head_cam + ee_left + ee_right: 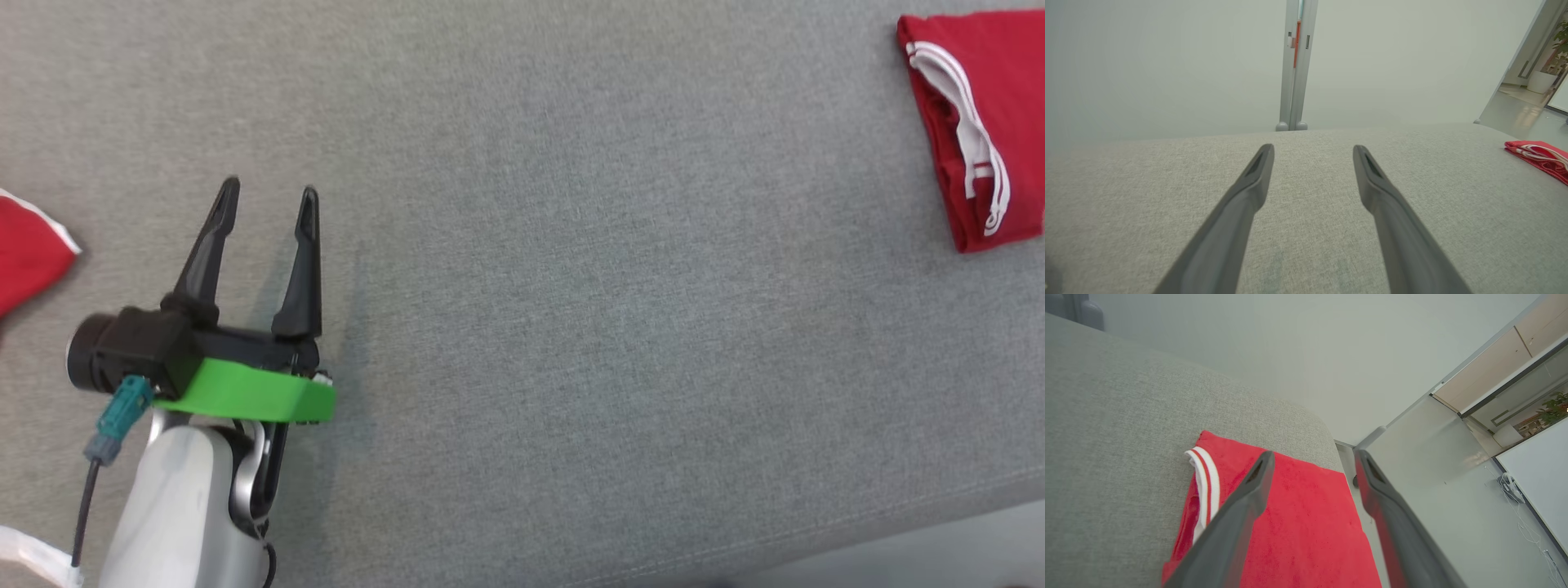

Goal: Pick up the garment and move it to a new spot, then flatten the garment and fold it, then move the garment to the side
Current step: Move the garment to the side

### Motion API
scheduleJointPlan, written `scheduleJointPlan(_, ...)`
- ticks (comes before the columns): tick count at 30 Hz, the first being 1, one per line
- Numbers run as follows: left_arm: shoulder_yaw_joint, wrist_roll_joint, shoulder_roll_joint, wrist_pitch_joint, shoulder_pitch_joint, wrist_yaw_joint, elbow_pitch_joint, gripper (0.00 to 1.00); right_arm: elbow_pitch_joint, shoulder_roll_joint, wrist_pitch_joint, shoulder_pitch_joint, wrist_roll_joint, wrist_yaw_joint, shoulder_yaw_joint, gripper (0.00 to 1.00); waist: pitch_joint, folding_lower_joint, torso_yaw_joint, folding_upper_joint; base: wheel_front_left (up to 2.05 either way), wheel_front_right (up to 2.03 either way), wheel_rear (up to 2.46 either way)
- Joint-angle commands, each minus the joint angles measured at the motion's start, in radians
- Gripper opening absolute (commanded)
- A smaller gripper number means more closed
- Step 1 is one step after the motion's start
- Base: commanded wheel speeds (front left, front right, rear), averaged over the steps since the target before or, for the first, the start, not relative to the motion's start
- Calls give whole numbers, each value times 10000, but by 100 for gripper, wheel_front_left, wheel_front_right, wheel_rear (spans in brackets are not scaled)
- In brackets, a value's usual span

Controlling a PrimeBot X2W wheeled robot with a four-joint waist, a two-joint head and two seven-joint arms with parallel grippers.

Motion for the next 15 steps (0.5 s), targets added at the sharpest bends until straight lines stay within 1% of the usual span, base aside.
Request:
scheduleJointPlan(1, 84, 18, -59, -2, 276, 14, 157, 100, -254, 224, -215, 451, 218, -23, -142, 100, -1064, -1, 548, 0, 0, 0, 0)
scheduleJointPlan(4, 316, -66, -219, -1, 617, 42, 378, 100, -912, 998, -403, 1375, 1014, -21, -431, 100, -1603, -1, 787, 0, 0, 0, 0)
scheduleJointPlan(8, 608, -61, -398, -2, 1118, 38, 584, 100, -1929, 1618, -349, 2526, 1819, -21, -276, 100, -2142, -1, 1014, 0, 0, 0, 0)
scheduleJointPlan(10, 708, 7, -424, -2, 1362, 32, 700, 100, -2466, 1786, -367, 3154, 1962, -21, -72, 100, -2367, -1, 1125, 0, 0, 0, 0)
scheduleJointPlan(12, 835, -6, -462, -2, 1574, 22, 806, 100, -3039, 1934, -407, 3730, 1872, -21, 148, 100, -2563, -1, 1223, 0, 0, 0, 0)
scheduleJointPlan(15, 938, -3, -569, -1, 1846, 7, 930, 100, -3758, 2266, -394, 4482, 1897, -21, 88, 100, -2820, -1, 1360, 0, 0, 0, 0)
